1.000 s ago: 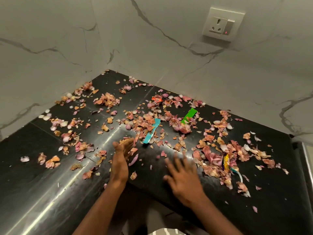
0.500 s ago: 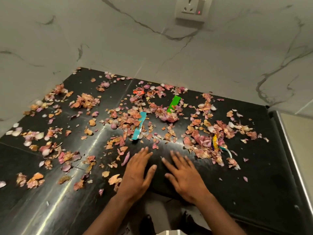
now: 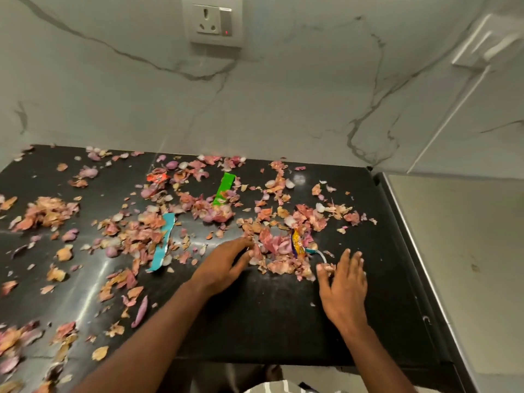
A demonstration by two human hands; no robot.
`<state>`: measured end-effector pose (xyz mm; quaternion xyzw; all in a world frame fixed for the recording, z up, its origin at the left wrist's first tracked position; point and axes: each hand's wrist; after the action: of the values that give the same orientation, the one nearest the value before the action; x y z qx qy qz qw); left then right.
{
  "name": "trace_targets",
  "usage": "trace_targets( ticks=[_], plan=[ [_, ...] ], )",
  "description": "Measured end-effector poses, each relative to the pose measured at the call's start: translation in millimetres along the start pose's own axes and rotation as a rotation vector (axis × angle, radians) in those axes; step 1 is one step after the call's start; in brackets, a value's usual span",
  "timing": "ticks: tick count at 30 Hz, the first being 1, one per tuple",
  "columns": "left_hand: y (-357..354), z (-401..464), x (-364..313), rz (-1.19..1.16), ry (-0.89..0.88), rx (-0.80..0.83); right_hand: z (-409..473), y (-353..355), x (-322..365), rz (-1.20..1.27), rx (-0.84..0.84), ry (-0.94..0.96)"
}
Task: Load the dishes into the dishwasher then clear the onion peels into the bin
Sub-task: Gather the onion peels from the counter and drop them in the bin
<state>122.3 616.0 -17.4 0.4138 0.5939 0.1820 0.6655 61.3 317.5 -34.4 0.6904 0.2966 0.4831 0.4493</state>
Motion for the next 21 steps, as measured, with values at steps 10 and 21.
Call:
trace_targets(
  ticks=[10, 21],
  plan=[
    [-25.1, 21.1, 4.9, -0.113, -0.047, -0.278, 34.1, 6.9, 50.1, 0.574, 0.112, 0.480],
    [-24.7, 24.5, 3.4, -0.119, -0.026, -0.260, 194.3, 54.1, -9.2, 0.305, -0.076, 0.044]
  ],
)
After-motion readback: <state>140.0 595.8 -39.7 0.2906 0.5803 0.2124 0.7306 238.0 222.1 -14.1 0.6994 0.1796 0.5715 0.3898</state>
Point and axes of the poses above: each hand's wrist, its own z-axis towards the middle knuckle, its own y-axis out of the back of the hand, x = y × z, and after that the axes turned 2 degrees about -x, right-handed
